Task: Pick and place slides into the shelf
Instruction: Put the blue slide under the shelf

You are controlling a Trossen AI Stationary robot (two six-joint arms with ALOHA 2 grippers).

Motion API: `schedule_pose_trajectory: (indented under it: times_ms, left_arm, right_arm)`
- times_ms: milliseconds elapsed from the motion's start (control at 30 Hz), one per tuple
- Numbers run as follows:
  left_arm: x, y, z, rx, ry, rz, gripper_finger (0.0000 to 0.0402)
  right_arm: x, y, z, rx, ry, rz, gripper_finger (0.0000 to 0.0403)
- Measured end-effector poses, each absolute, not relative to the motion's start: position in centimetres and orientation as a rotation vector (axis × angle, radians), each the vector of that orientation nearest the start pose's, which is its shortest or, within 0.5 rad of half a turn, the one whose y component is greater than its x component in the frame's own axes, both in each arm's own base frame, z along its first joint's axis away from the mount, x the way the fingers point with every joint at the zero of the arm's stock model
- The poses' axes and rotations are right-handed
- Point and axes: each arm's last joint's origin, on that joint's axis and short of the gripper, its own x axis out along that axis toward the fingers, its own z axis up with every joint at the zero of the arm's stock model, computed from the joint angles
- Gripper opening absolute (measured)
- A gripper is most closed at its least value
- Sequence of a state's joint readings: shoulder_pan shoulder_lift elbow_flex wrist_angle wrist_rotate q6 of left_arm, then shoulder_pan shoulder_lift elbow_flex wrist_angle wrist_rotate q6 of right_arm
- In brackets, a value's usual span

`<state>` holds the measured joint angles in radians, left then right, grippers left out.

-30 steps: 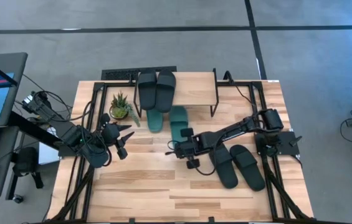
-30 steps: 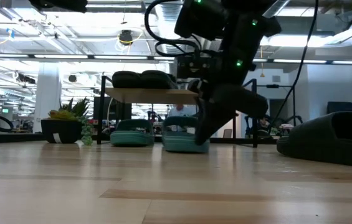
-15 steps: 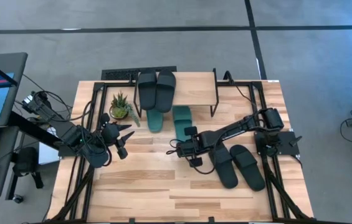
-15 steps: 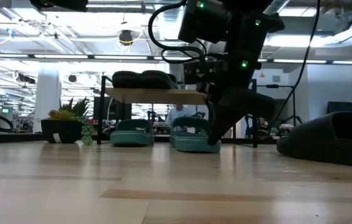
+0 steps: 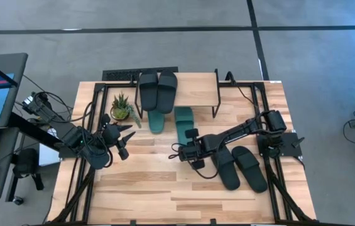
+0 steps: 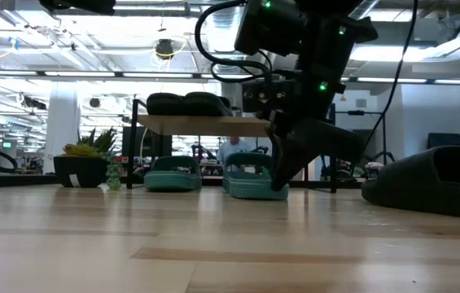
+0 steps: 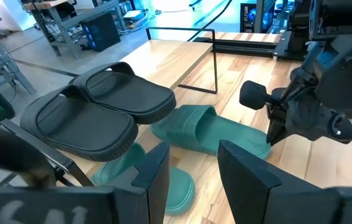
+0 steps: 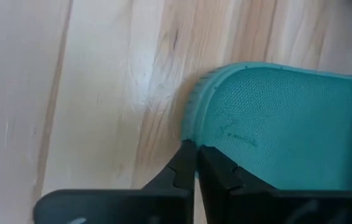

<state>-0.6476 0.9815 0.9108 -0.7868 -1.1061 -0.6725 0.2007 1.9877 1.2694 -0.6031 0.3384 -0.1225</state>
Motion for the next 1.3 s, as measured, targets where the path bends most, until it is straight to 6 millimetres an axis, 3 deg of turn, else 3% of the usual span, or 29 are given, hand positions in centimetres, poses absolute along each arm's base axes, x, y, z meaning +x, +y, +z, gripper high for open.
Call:
schedule_pose_trajectory:
  times_ms: [433,767,1300]
  left_arm:
    - [15.7,-8.6,30.7,0.025,0.357,0.565,0.0125]
    - [15.7,-8.6,30.7,0.028,0.358,0.565,0.0125]
    - [15.7,-8.6,30.7,0.031,0.360,0.564,0.0125]
  right_arm:
    - [36.9,6.0,14.8,-0.387,1.245,-0.051,0.0084]
    - [37.7,6.2,15.2,-0.357,1.157,-0.043,0.0088]
    - [38.1,4.7,15.2,-0.306,1.153,-0.033,0.0088]
